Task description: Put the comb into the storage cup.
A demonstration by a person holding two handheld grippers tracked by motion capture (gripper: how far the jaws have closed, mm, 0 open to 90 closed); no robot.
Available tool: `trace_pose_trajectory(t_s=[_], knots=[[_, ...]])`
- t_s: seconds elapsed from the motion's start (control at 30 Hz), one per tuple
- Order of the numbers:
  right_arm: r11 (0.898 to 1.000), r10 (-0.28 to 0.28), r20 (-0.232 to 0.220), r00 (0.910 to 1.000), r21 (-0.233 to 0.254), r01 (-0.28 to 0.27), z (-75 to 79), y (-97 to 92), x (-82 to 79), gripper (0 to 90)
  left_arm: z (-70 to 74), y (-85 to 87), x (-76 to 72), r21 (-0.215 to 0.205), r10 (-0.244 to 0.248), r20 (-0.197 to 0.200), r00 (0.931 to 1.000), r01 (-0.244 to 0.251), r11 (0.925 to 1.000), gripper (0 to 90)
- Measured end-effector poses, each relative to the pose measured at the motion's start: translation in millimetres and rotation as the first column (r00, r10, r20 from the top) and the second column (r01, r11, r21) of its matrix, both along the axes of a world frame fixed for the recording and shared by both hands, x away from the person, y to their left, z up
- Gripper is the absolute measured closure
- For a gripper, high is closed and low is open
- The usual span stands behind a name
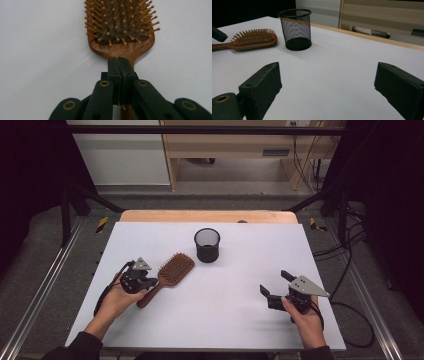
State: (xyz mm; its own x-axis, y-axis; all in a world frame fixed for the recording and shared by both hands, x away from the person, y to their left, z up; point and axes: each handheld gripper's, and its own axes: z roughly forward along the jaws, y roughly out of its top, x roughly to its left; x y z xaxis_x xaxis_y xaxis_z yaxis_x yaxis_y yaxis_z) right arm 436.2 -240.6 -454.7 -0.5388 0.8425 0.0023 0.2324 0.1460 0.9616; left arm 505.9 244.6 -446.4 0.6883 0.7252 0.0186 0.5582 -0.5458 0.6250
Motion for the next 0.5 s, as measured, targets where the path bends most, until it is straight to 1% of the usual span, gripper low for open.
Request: trace_pose_trajectory(t_s=[0.03,0.1,0.17,0.2,0.23,0.27,0.3,0.37,0.4,0.43,0.47,0.5], knots=[[1.0,0.001,0.0,1.0,0.0,-0.001,0.1,0.0,-0.1,7.3,0.7,-0.9,-0.8,0.002,0.004,0.0,1.0,-0.004,1.0,81.6],[1.0,0.001,0.0,1.0,0.0,-0.001,0.0,0.0,-0.1,7.3,2.1,-2.4,-1.8,0.002,0.013,0.001,0.9999,-0.013,0.9999,75.4],[1.0,0.001,-0.001,1.0,-0.001,-0.001,-0.1,0.0,0.1,7.2,3.2,-3.6,-2.0,0.015,0.033,0.008,0.9994,-0.033,0.9993,63.5],[1.0,0.001,-0.003,1.0,-0.001,-0.001,-0.2,0.2,0.0,7.1,3.3,-4.7,-1.9,0.026,0.054,0.009,0.9985,-0.054,0.9982,58.0],[1.0,0.001,-0.005,1.0,0.0,-0.001,-0.3,0.3,0.0,7.1,3.2,-5.2,-1.7,0.032,0.063,0.0,0.998,-0.063,0.9975,52.9],[1.0,0.001,-0.005,1.0,0.0,-0.001,-0.3,0.3,0.0,7.1,3.2,-5.2,-1.7,0.032,0.063,0.0,0.998,-0.063,0.9975,46.5],[1.0,0.003,-0.007,1.0,-0.001,-0.003,-0.4,0.7,0.0,7.0,2.0,-6.3,-1.4,0.033,0.09,-0.007,0.9959,-0.09,0.9954,39.4],[1.0,0.004,-0.008,1.0,-0.001,-0.004,-0.6,1.1,0.1,6.7,1.1,-7.0,-1.7,0.035,0.098,-0.007,0.9952,-0.098,0.9946,32.5],[1.0,0.005,-0.007,1.0,-0.002,-0.005,-0.7,1.1,0.3,6.7,0.4,-7.8,-1.9,0.043,0.104,-0.007,0.9946,-0.103,0.9937,27.6],[1.0,0.006,-0.007,1.0,-0.003,-0.006,-0.7,1.2,0.4,6.7,-1.5,-9.6,-2.2,0.048,0.122,-0.013,0.9925,-0.121,0.9915,22.0],[1.0,0.006,-0.008,0.9999,-0.003,-0.006,-0.8,1.2,0.4,6.7,-2.3,-10.0,-2.0,0.049,0.121,-0.02,0.9925,-0.119,0.9916,16.3],[1.0,0.006,-0.008,0.9999,-0.003,-0.006,-0.7,1.2,0.4,6.7,-2.8,-10.6,-2.1,0.046,0.123,-0.029,0.9919,-0.122,0.9915,12.4]])
